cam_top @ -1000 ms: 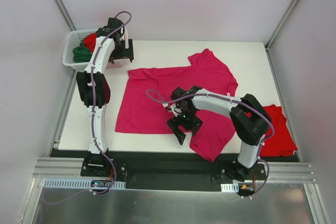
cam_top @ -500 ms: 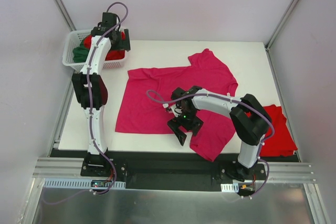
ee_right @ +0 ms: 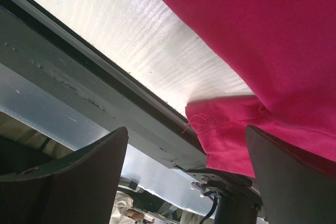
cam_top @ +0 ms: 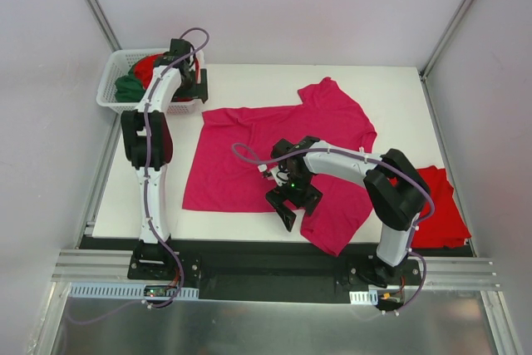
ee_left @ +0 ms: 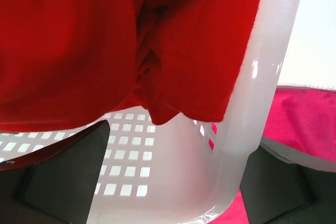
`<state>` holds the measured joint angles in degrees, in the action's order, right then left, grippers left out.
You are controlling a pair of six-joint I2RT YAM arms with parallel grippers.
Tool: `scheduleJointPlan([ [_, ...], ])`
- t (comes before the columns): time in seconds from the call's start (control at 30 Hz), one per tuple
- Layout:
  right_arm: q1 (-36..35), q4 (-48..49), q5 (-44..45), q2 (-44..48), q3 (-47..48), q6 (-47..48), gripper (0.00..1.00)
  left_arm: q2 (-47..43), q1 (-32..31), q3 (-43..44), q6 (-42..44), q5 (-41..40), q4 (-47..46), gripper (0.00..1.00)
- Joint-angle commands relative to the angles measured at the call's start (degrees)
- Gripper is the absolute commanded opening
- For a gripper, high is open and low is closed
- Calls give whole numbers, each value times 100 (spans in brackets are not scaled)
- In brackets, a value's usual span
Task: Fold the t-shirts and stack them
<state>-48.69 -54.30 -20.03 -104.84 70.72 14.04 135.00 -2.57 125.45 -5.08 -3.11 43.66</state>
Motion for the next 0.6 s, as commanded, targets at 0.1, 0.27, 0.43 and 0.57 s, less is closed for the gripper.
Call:
scheduleJointPlan([
  [0.1, -27, -160, -115, 33, -23, 72, 96, -500, 28, -555, -62, -32, 213, 46],
  [0.27, -36, -124, -141, 51, -23, 55, 96, -817, -42, -820, -396, -127, 362, 0],
  [0.43, -44, -116, -194, 42, 3, 55, 96, -799, -402, -460, -301, -251, 652, 0],
  [0.57, -62, -107, -203, 77, -14, 37, 96, -966, -630, -460, -151, -138, 784, 0],
])
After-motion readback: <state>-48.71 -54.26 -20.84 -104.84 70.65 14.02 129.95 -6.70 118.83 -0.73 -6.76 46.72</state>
